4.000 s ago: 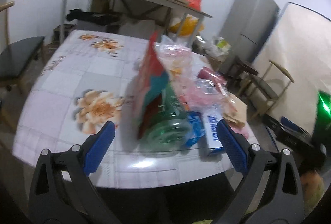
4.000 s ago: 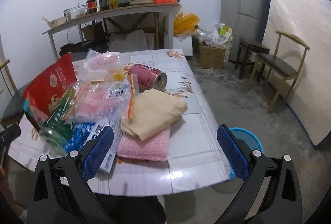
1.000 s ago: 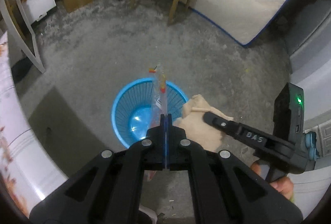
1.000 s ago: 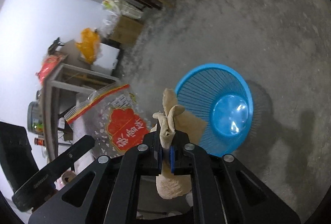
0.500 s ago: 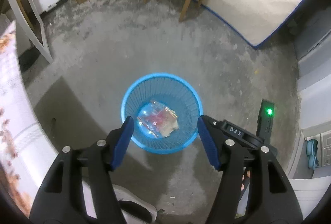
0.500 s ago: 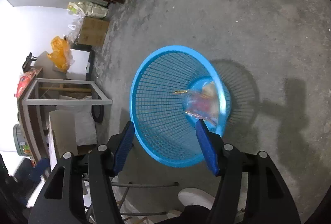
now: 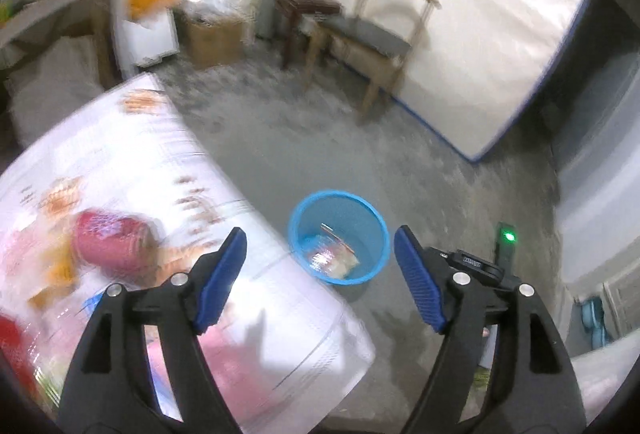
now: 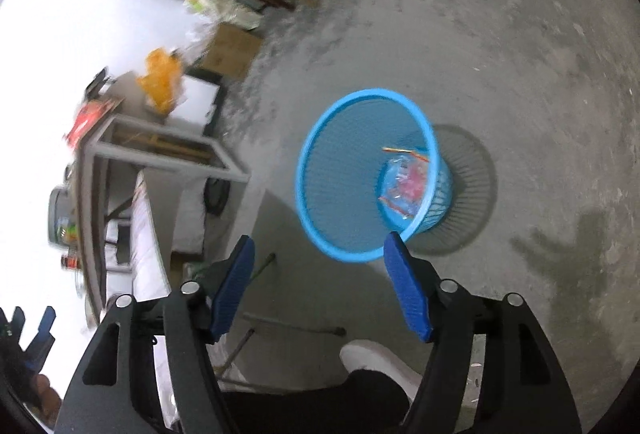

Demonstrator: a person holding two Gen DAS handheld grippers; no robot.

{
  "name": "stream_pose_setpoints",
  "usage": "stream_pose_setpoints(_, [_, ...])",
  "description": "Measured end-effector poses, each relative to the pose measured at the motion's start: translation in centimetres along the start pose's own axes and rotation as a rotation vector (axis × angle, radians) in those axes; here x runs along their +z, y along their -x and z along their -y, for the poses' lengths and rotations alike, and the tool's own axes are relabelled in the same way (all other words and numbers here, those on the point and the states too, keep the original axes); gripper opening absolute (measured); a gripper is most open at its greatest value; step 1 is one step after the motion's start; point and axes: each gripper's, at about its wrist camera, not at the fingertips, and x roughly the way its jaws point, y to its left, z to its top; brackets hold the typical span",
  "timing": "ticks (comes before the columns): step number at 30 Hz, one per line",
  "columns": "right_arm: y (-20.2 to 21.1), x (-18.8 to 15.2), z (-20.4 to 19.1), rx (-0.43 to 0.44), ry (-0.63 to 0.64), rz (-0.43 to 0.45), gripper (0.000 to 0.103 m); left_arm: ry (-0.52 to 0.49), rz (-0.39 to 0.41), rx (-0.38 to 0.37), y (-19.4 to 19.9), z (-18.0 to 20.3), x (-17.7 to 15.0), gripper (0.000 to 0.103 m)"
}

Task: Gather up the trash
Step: 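Grasp the toothpaste box with the left tool while the right tool grasps the pink sponge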

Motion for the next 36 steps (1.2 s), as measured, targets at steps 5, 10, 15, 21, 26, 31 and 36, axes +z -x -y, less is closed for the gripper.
stream_pose_setpoints(5, [1.3,-1.8,-4.8,0.055,0.116,-0.048,0.07,0.098,0.118,0.147,7.6,-5.1,-5.3,0.074])
stream_pose_setpoints(10, [1.3,-4.3,-12.1,0.131,0.278,-0.116,0.076,0.158,0.145,0.215,10.8,-7.3,-10.6,0.074])
stream_pose_setpoints(15, [-0.2,-9.3,-19.7,0.17,0.475,-0.227,0.08,0.116,0.126,0.282,9.9,-5.8,-15.1,0.074])
stream_pose_setpoints(21, [-2.5,-16.2,-25.9,0.097,0.723,-0.327,0.084,0.087,0.113,0.327,8.4,-5.1,-19.1,0.074])
stream_pose_setpoints(26, [-4.2,-20.1,-28.5,-0.018,0.861,-0.331,0.084,0.079,0.115,0.353,7.4,-5.1,-20.3,0.072])
stream_pose_setpoints(31, [-5.3,-21.5,-30.4,-0.074,0.953,-0.305,0.084,0.044,0.092,0.429,6.3,-4.6,-20.7,0.066])
stream_pose_setpoints(36, [-6.7,-22.8,-31.6,-0.12,0.998,-0.302,0.087,0.062,0.071,0.422,5.5,-5.3,-20.7,0.06])
